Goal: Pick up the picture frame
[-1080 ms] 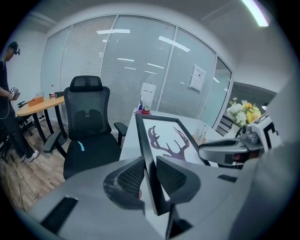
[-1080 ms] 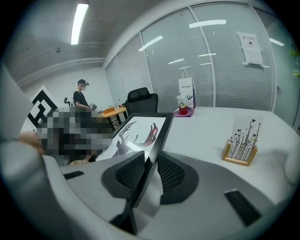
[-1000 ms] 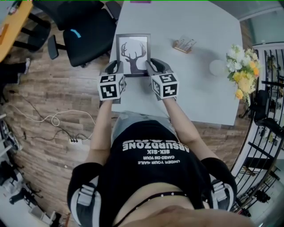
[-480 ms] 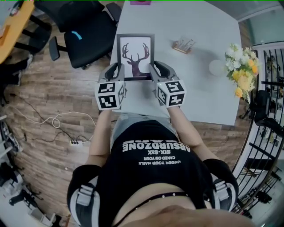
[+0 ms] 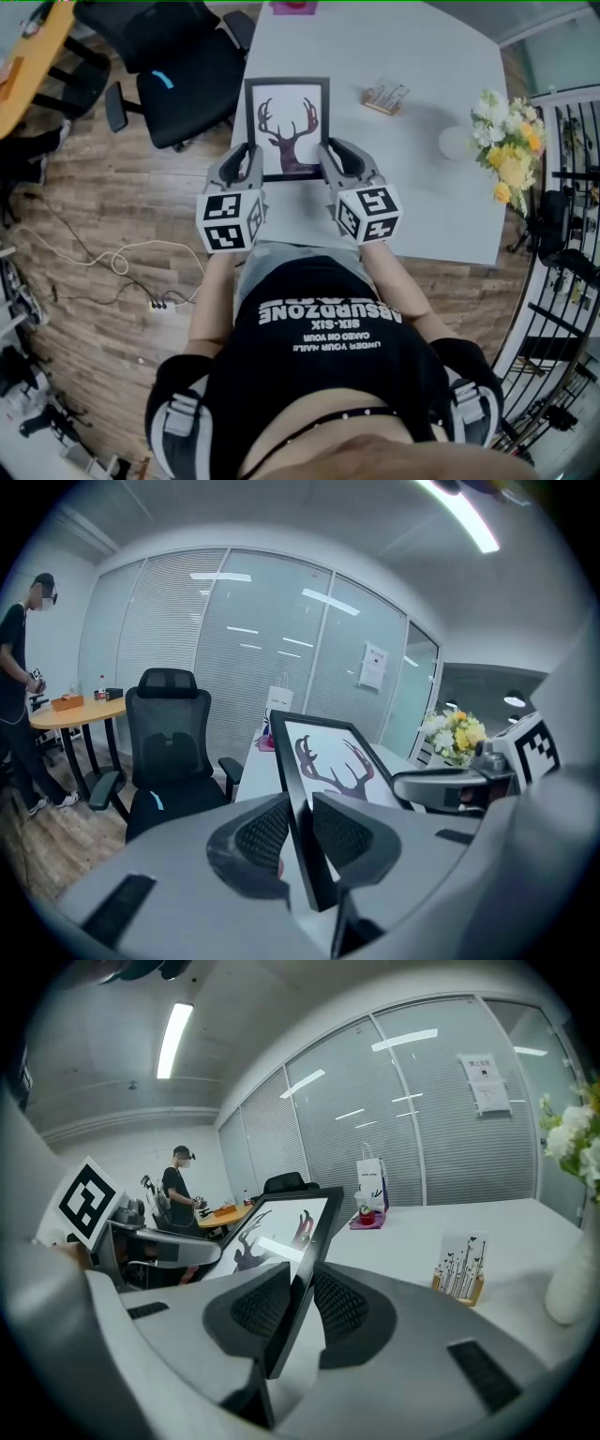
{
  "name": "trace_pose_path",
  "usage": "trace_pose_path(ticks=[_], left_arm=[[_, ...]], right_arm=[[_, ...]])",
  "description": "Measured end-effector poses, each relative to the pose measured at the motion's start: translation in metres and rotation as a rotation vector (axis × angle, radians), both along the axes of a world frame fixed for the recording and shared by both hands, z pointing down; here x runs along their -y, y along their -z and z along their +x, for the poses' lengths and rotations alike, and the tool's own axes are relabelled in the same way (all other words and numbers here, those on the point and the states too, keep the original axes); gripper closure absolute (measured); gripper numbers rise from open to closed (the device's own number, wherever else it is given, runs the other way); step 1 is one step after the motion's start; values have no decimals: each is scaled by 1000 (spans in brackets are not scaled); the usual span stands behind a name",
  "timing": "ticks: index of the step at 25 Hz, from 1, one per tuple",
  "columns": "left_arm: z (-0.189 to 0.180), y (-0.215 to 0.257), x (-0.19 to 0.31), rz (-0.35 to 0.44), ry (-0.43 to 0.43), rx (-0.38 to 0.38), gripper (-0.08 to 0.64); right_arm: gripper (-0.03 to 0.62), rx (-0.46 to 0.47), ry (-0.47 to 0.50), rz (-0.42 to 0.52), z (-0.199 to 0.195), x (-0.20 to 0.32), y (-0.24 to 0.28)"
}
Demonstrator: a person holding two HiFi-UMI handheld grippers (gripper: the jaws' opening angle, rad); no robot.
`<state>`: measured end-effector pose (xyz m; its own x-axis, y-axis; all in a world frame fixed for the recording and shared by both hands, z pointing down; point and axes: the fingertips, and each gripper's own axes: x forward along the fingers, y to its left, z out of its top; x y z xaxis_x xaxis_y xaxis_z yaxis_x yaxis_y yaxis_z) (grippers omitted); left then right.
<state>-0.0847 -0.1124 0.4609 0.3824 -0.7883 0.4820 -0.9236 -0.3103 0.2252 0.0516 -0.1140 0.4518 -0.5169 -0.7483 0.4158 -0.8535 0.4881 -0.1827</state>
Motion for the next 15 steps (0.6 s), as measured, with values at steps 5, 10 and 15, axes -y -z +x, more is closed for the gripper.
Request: trace_pose_path(ticks=[5,10,15], left_arm=[[4,7,-7,19,-2,19,468],[7,12,-8,30,-5,18,468],[10,19,-4,44,-12,22,468]], right_arm=[[499,7,1,10,4,-9,6],[499,19,0,16,7,-10,9],[499,29,-10,26,11,-8,15]])
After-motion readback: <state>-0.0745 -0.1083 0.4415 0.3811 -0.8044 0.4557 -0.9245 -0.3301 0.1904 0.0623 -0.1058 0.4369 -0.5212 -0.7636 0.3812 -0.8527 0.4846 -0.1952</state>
